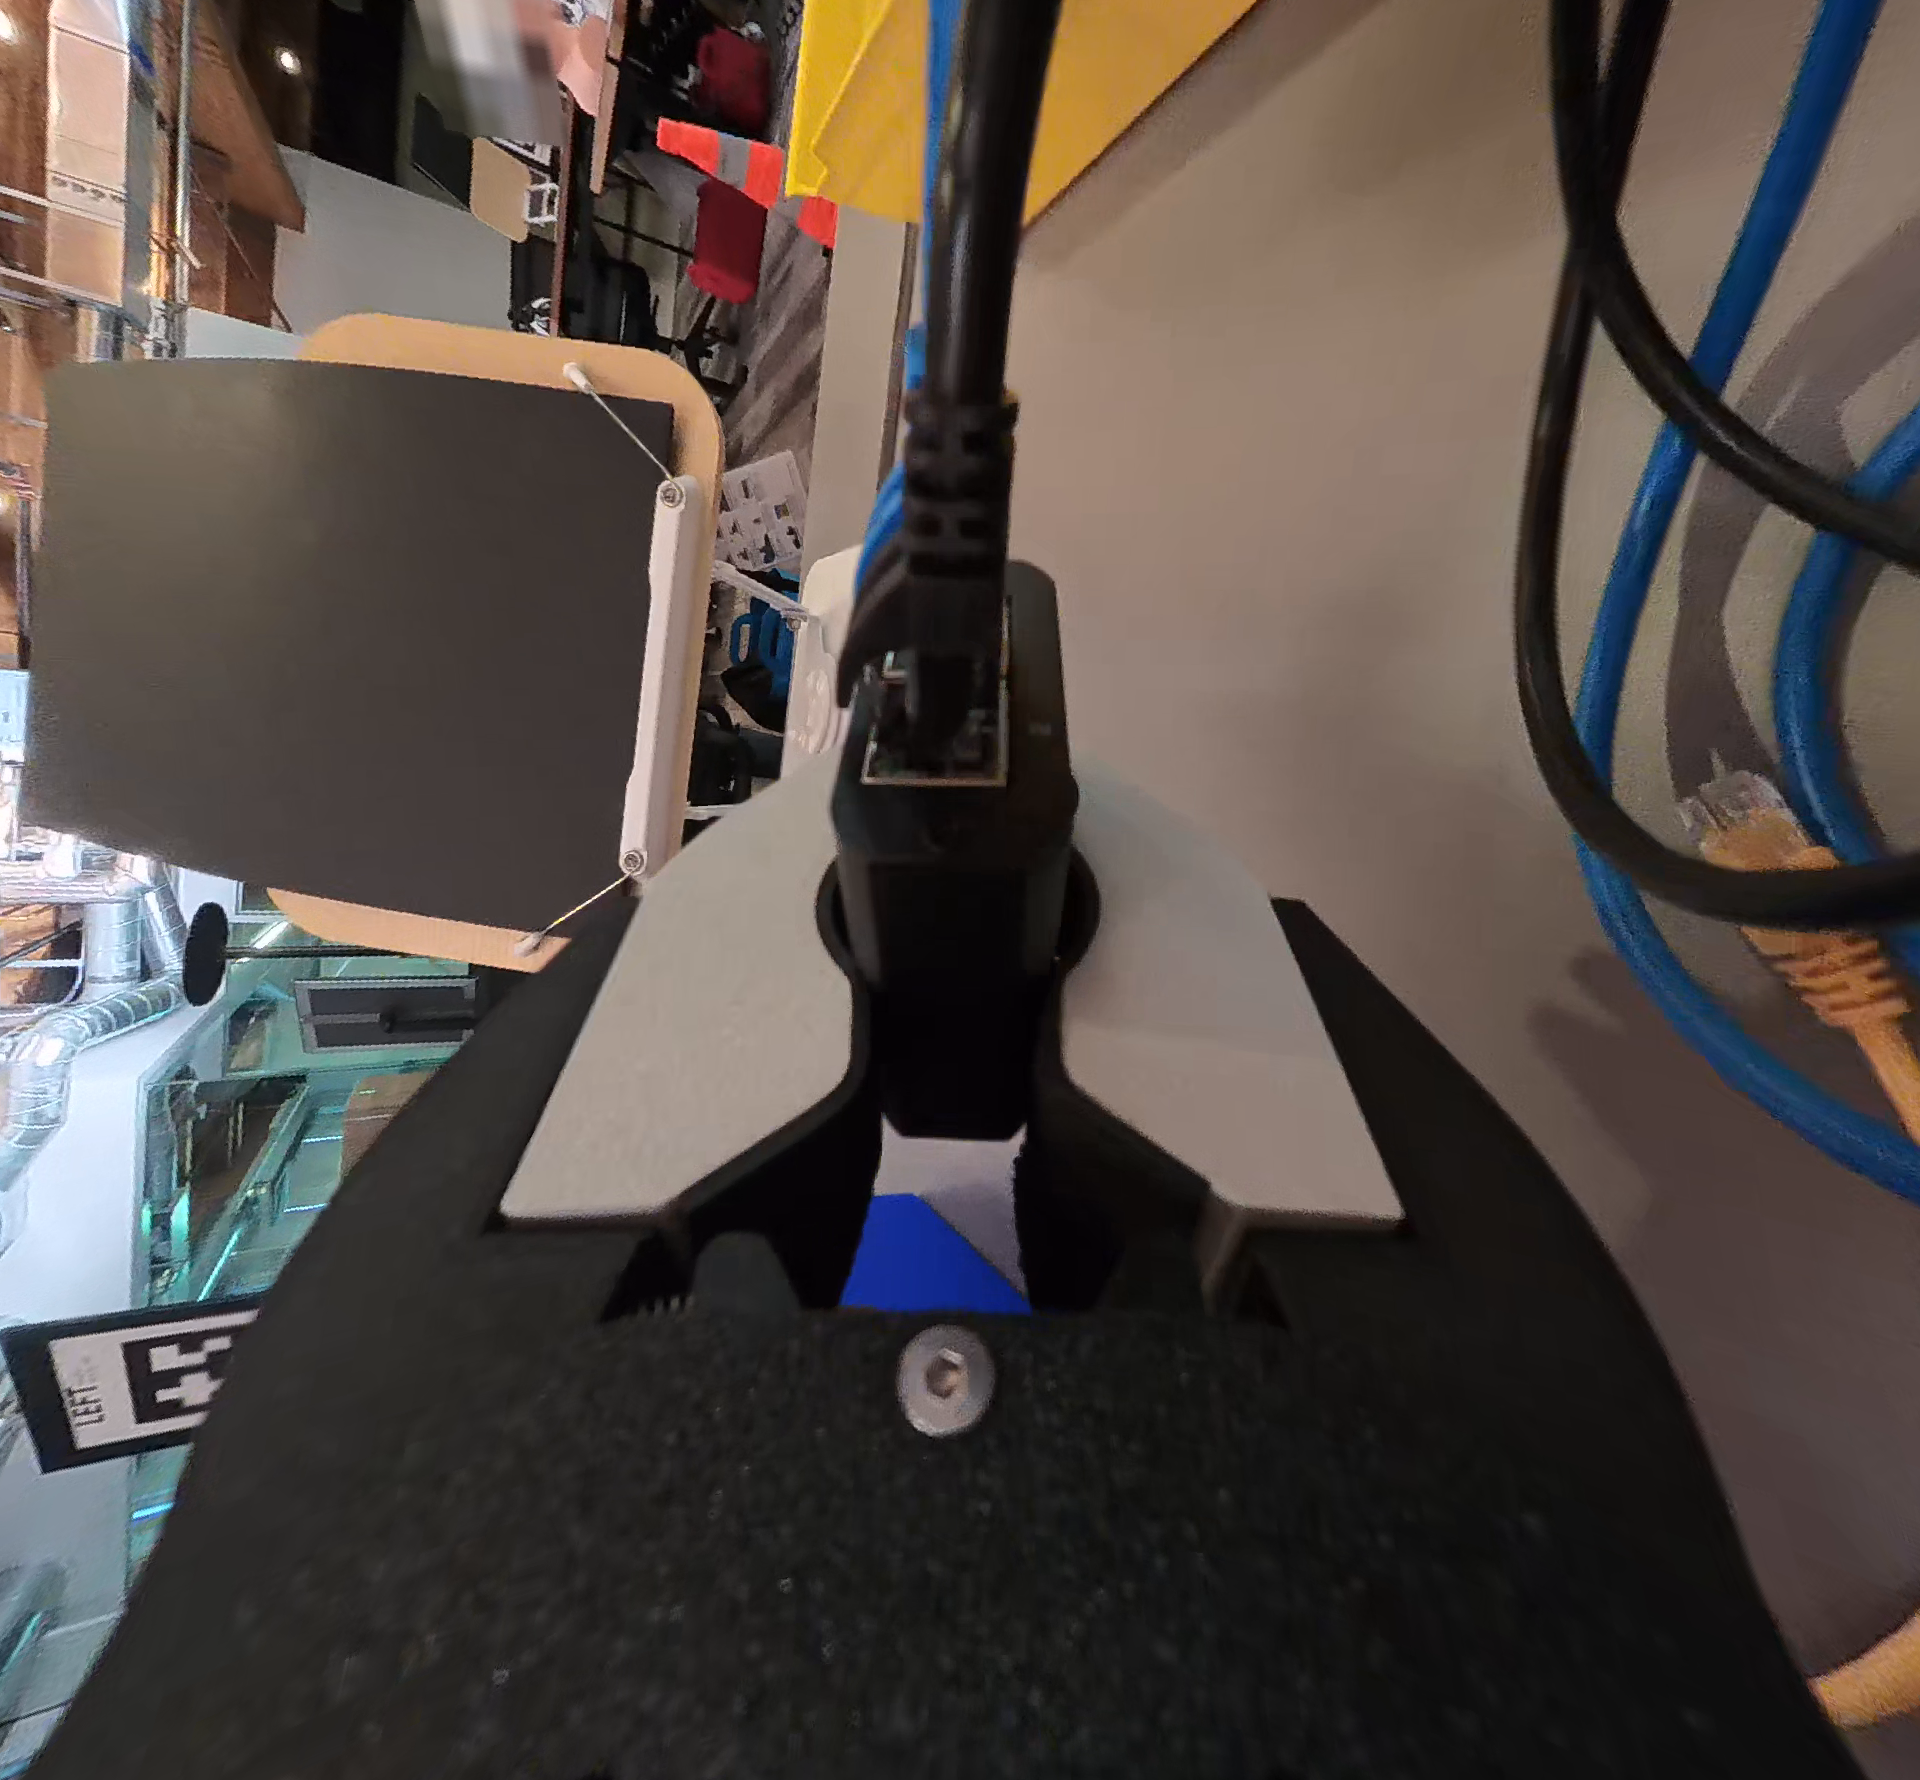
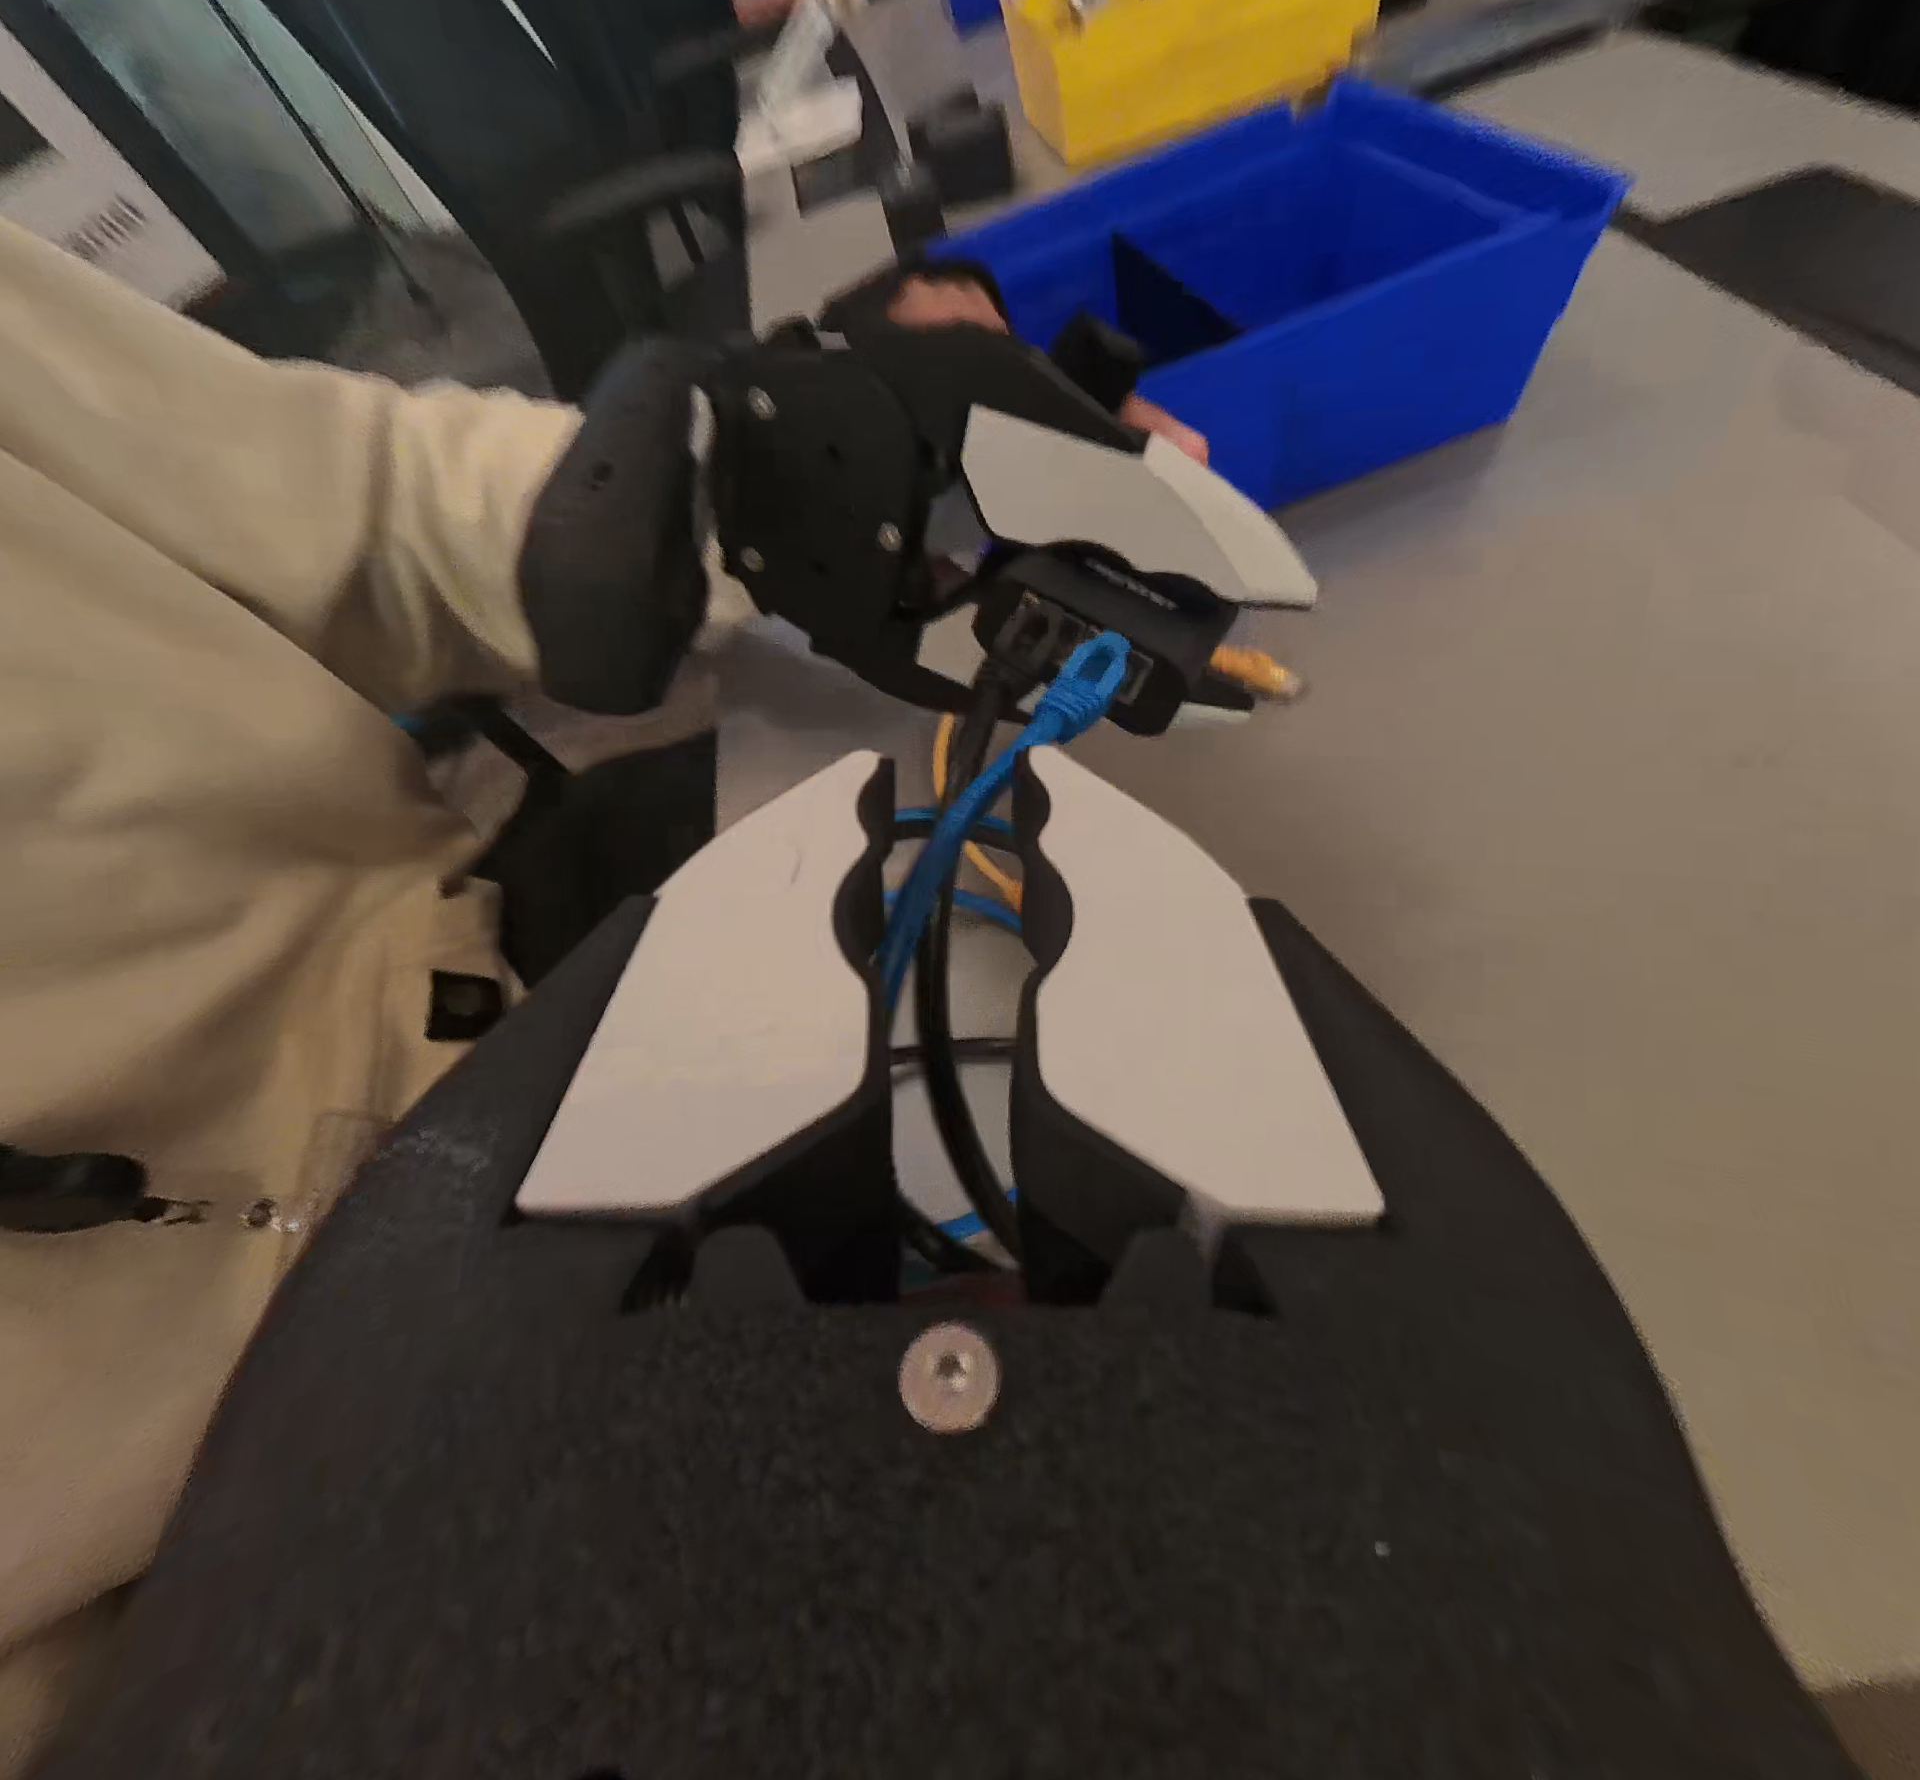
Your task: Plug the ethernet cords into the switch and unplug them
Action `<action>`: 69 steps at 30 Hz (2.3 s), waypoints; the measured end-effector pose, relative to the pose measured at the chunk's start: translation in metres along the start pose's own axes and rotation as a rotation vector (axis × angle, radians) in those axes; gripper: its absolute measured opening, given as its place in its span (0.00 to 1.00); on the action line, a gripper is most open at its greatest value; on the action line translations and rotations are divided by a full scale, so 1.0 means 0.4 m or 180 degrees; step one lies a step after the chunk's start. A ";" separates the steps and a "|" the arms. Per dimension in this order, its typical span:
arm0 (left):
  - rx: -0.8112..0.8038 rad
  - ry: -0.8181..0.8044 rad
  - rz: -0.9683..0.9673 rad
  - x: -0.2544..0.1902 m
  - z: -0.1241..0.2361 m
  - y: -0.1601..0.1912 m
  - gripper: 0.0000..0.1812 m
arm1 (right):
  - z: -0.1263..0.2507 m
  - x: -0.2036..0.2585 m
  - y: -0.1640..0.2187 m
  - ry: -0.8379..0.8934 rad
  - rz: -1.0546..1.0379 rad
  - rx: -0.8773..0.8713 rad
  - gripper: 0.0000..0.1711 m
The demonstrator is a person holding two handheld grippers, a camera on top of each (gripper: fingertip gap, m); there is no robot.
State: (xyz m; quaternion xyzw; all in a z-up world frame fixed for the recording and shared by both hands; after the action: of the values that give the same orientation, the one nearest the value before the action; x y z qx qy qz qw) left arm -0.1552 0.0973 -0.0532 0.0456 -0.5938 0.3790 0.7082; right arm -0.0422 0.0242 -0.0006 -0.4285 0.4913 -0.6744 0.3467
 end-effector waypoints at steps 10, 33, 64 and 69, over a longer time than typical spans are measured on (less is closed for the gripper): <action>0.0295 0.0375 0.0265 -0.025 -0.032 0.025 0.16 | -0.002 -0.016 -0.031 0.0510 0.0844 0.0180 0.15; 0.0494 0.0565 0.0261 -0.043 -0.055 -0.011 0.15 | -0.100 -0.064 0.043 0.0287 0.2753 0.1304 0.10; 0.0470 -0.0314 -0.0131 -0.084 -0.039 -0.025 0.14 | -0.122 -0.054 0.084 0.0479 0.2613 0.1284 0.08; 0.0504 -0.0480 -0.0258 -0.072 -0.037 -0.014 0.14 | -0.086 -0.048 0.067 0.0717 0.1736 0.1173 0.09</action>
State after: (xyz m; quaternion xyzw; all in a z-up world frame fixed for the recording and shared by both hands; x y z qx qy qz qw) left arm -0.1402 0.0871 -0.0806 0.1538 -0.6113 0.3912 0.6705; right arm -0.0650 0.0466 -0.0361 -0.1345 0.4929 -0.6773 0.5293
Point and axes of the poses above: each gripper's, where its closed fingertips meet, z back along the fingers, y out of its underside, x = y × z across the jaws, the point moved 6 cm from there along z, back along the fingers, and after that the axes turned 12 degrees about -x, right-handed, at the moved point
